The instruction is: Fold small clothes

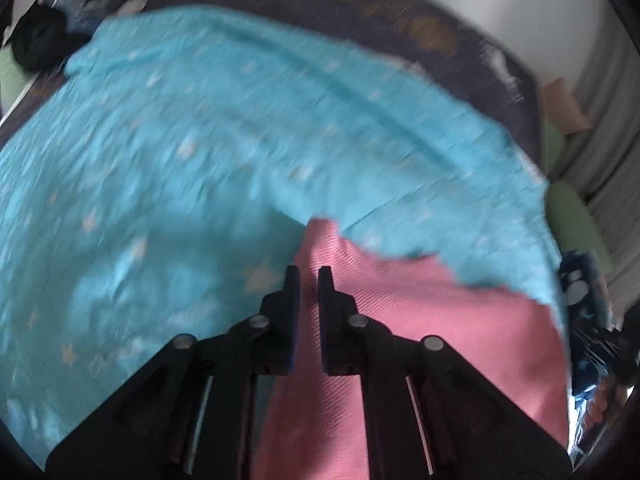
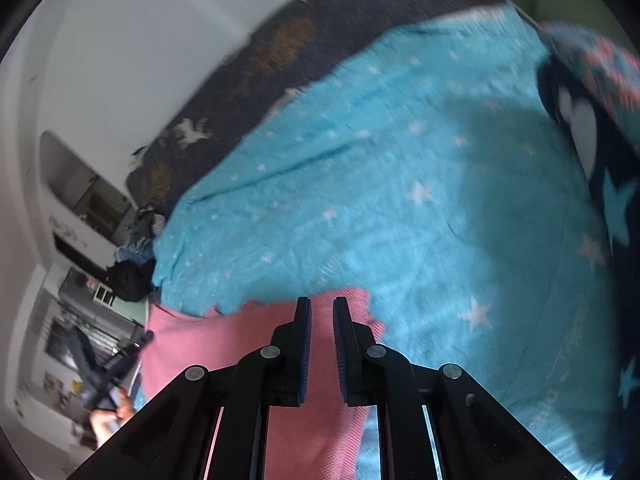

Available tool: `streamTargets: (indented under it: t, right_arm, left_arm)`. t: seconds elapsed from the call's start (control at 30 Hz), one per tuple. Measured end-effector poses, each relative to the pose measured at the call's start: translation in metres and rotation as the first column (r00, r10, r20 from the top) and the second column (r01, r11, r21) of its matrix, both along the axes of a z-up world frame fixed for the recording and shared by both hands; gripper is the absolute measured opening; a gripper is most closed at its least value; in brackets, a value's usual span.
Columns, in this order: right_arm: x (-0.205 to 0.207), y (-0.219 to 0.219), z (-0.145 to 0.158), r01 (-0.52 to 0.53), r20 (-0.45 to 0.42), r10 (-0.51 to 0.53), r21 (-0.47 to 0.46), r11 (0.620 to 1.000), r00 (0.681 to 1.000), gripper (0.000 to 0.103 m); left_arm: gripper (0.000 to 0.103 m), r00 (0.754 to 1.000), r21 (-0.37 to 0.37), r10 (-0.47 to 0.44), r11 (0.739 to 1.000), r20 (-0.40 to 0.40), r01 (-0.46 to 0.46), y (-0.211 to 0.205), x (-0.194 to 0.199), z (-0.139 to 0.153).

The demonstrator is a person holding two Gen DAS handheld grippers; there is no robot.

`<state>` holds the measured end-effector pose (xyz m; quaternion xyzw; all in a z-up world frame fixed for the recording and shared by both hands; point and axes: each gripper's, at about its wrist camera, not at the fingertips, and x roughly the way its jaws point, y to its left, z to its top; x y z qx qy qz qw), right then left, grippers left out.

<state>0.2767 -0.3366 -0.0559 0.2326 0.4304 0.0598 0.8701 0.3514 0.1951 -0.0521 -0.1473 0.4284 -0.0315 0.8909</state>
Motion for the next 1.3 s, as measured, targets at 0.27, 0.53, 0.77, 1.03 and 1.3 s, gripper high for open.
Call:
streamTargets:
  t: [0.27, 0.53, 0.77, 1.03, 1.3]
  right_arm:
    - [-0.072, 0.013, 0.001, -0.138, -0.038, 0.138, -0.003, 0.99, 0.99, 0.023]
    - [-0.149, 0.036, 0.006, -0.276, -0.063, 0.272, -0.055, 0.96, 0.96, 0.044]
    - [-0.133, 0.046, -0.029, -0.192, -0.171, 0.184, -0.032, 0.981, 0.968, 0.002]
    - [-0.159, 0.015, -0.004, -0.057, -0.176, 0.032, -0.142, 0.988, 0.984, 0.003]
    - [-0.177, 0.008, -0.022, -0.078, -0.184, 0.083, 0.032, 0.996, 0.979, 0.026]
  left_arm:
    - [0.051, 0.998, -0.166, -0.059, 0.984, 0.0, 0.058, 0.038, -0.067, 0.005]
    - [0.06, 0.975, -0.116, -0.203, 0.974, -0.086, 0.193, 0.032, -0.151, -0.016]
    - [0.013, 0.978, -0.106, -0.18, 0.98, -0.108, 0.169, 0.016, -0.153, -0.023]
    - [0.014, 0.98, -0.022, -0.175, 0.985, -0.092, 0.174, 0.026, -0.188, -0.013]
    - [0.056, 0.986, -0.101, -0.148, 0.985, -0.074, 0.14, 0.031, -0.198, -0.016]
